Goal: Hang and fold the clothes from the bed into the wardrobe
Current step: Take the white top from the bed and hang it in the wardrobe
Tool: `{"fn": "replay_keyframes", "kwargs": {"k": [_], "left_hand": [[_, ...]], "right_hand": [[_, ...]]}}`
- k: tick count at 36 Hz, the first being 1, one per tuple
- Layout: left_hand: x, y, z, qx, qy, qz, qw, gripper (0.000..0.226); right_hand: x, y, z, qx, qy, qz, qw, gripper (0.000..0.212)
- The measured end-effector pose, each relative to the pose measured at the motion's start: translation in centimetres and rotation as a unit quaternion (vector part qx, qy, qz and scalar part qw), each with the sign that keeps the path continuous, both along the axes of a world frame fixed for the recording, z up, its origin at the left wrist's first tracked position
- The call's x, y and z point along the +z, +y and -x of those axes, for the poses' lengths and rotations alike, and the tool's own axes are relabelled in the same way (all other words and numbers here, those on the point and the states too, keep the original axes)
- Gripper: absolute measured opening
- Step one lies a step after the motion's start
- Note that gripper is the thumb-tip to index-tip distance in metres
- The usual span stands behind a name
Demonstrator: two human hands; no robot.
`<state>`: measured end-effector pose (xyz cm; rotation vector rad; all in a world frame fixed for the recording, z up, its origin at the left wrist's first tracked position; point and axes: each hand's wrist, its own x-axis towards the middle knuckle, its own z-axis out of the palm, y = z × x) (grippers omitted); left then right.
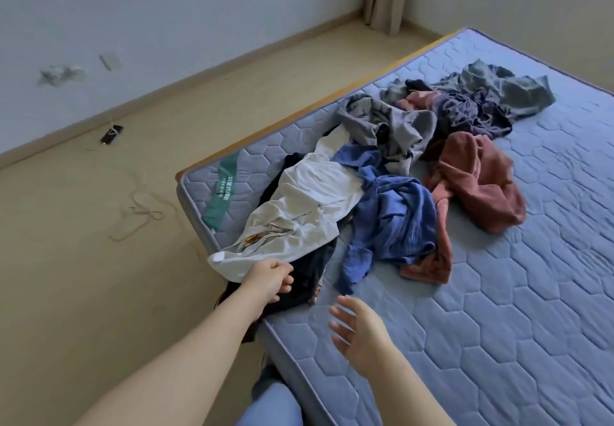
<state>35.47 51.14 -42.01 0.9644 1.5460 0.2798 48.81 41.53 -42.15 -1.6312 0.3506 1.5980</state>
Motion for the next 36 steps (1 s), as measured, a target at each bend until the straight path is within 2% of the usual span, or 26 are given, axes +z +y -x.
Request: {"fn": "replay_keyframes", "kwargs": {"k": [4, 12, 17, 20, 23, 27, 31, 33, 36], "left_hand": [[-2.9, 4.7, 0.3, -0.002, 0.006, 0.023, 1.0, 0.013], [-10.7, 12.2, 0.3, -0.039, 0.065, 0.052, 0.996, 0.018], [-13.4, 14.6, -0.2, -0.108, 0.173, 0.018, 0.979, 0.015], [-14.8, 15.3, -0.6, -0.131, 0.197, -0.007, 0.972, 0.021], [-15.9, 15.7, -1.0, -0.212, 0.214, -0.013, 0.953, 0.036], [-16.9, 16.4, -1.5, -0.324, 0.254, 0.005, 0.911, 0.052], [-17.6, 17.5, -2.6, -0.395, 0.295, 0.019, 0.87, 0.069], [-17.7, 18.2, -3.3, -0.412, 0.328, 0.0, 0.85, 0.065], [-17.7, 19.2, -4.0, -0.417, 0.35, -0.016, 0.839, 0.046]], "right_hand": [[-2.2, 4.4, 0.2, 0.002, -0.006, 0.032, 0.999, 0.009], [-6.7, 12.0, -0.6, 0.001, -0.032, 0.099, 0.995, 0.01], [-8.6, 13.4, -1.5, -0.013, -0.041, 0.132, 0.99, 0.008], [-9.0, 13.7, -1.5, -0.013, -0.043, 0.158, 0.986, 0.013], [-9.2, 13.9, -1.3, -0.008, -0.04, 0.175, 0.984, 0.015], [-9.3, 14.3, -1.3, -0.001, -0.04, 0.179, 0.983, 0.014], [-9.3, 15.1, -1.6, 0.001, -0.041, 0.174, 0.984, 0.012], [-9.4, 15.6, -1.8, -0.007, -0.044, 0.165, 0.985, 0.014], [-9.3, 16.2, -2.2, -0.01, -0.05, 0.15, 0.987, 0.013]]}}
